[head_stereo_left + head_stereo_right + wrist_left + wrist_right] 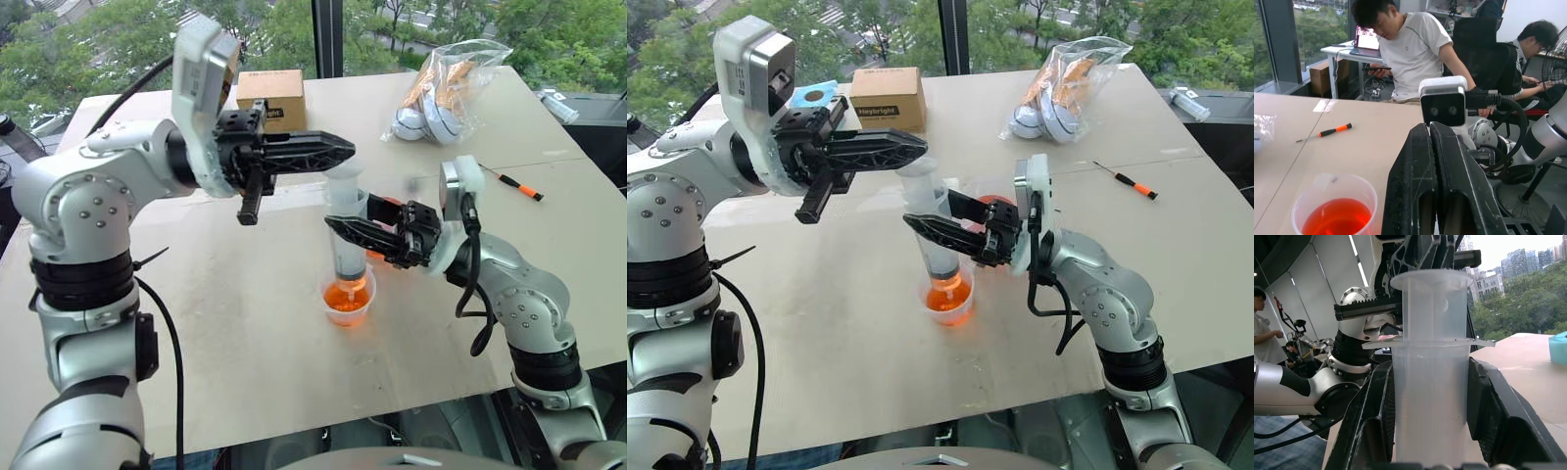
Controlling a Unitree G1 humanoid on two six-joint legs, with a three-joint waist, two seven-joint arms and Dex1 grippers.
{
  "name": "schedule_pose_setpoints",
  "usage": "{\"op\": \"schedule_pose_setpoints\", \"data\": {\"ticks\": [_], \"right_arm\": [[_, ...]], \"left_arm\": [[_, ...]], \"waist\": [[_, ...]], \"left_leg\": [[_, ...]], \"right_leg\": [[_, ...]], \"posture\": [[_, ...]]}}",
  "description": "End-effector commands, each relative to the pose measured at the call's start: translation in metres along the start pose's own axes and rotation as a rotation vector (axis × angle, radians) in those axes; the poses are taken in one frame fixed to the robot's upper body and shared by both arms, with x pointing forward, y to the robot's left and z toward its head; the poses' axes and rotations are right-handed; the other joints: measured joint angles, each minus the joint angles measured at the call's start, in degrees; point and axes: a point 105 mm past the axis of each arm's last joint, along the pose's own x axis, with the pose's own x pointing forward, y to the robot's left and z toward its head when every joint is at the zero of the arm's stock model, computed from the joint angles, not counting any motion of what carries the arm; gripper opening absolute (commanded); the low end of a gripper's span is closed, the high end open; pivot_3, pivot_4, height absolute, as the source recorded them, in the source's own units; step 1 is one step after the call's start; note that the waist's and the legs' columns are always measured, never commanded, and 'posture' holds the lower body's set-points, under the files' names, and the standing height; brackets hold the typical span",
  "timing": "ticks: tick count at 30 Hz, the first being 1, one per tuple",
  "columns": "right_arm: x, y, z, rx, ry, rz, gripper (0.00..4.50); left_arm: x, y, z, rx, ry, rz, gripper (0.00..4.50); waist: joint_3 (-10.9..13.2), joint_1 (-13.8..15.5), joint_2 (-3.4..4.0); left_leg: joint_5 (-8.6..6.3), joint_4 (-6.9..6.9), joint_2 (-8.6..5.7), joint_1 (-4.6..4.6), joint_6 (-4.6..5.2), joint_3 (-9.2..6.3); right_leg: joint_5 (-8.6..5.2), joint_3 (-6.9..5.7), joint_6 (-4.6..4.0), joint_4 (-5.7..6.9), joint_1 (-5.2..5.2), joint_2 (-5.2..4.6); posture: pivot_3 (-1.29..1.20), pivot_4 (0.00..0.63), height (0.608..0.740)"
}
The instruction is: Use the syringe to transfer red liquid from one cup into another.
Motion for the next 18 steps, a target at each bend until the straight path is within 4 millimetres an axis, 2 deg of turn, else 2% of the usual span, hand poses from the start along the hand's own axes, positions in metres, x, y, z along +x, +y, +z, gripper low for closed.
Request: {"op": "schedule_pose_setpoints", "data": {"ticks": [1, 11, 18], "right_arm": [[0.003, 0.008, 0.021, -0.068, -0.084, 0.035, 1.49], [0.004, 0.000, 0.027, -0.123, -0.115, 0.000, 1.49], [0.005, 0.001, 0.026, -0.123, -0.114, 0.001, 1.49]], "left_arm": [[0.004, -0.007, -0.010, -0.010, 0.050, -0.030, 0.06], [0.010, -0.008, -0.022, -0.027, 0.081, -0.041, 0.06], [0.011, -0.008, -0.016, -0.040, 0.068, -0.052, 0.06]], "waist": [[0.0, 0.1, 0.00], [0.0, 0.1, 0.00], [0.0, 0.1, 0.00]], "left_leg": [[0.00, 0.00, 0.00, 0.00, 0.00, 0.00], [0.00, 0.00, 0.00, 0.00, 0.00, 0.01], [0.00, 0.00, 0.00, 0.00, 0.00, 0.00]], "right_leg": [[0.00, 0.01, 0.00, 0.00, 0.00, 0.00], [0.00, 0.01, 0.00, 0.01, 0.00, 0.00], [0.00, 0.00, 0.00, 0.00, 0.00, 0.01]], "posture": [[0.00, 0.150, 0.740], [0.00, 0.150, 0.740], [0.00, 0.150, 0.740]]}}
